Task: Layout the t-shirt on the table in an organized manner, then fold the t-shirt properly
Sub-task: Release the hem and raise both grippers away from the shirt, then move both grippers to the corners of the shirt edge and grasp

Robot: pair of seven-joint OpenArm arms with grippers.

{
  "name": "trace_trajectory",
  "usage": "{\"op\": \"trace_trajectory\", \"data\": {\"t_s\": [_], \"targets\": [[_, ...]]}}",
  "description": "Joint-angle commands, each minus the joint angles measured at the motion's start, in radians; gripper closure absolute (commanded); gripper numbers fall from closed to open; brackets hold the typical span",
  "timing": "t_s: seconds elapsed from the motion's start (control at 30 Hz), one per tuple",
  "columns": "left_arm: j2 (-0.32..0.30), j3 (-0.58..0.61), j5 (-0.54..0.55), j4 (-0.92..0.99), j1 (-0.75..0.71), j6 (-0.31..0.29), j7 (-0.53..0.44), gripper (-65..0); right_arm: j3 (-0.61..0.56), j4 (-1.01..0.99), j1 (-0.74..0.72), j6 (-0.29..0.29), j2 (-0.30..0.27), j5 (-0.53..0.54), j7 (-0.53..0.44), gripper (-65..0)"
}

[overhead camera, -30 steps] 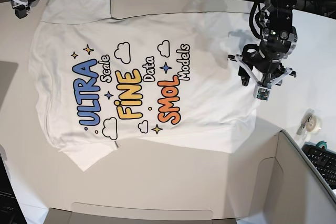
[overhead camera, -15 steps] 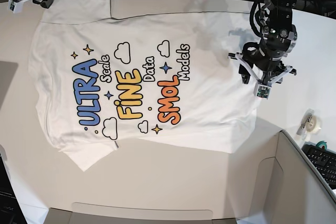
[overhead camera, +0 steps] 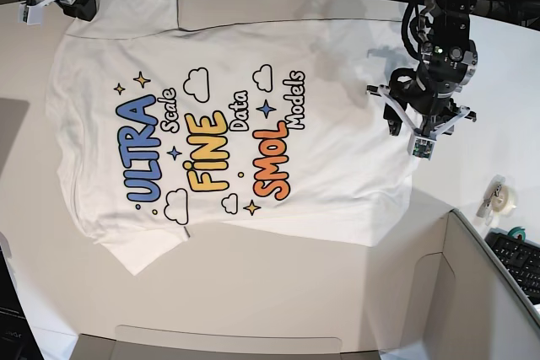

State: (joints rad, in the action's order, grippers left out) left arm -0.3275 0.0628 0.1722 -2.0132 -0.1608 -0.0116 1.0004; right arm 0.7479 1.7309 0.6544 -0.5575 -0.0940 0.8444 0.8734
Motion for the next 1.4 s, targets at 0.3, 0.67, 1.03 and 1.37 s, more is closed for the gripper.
{"op": "trace_trajectory", "data": {"t_s": [0.3, 0.67, 1.03, 1.37], "targets": [[-0.008, -0.005, -0.001, -0.016, 0.008, 0.003, -0.015, -26.7, -0.008, -0.164, 0.015, -0.003, 0.0, 0.017, 0.154, -21.4], [0.021, -0.027, 0.0, -0.017, 0.0, 0.003, -0.005, -27.0, -0.014, -0.207, -0.005, 0.0, -0.005, 0.008, 0.165, 0.0], [0.077, -0.473, 0.399, -0.01, -0.093, 0.003, 0.123, -27.1, -0.012, -0.205, -0.051, 0.0, -0.008, -0.037, 0.229, 0.0], [0.074, -0.729, 0.774, 0.233, -0.136, 0.002, 0.335, -31.3, -0.012, -0.205, -0.064, 0.0, -0.011, -0.038, 0.229, 0.0]]}}
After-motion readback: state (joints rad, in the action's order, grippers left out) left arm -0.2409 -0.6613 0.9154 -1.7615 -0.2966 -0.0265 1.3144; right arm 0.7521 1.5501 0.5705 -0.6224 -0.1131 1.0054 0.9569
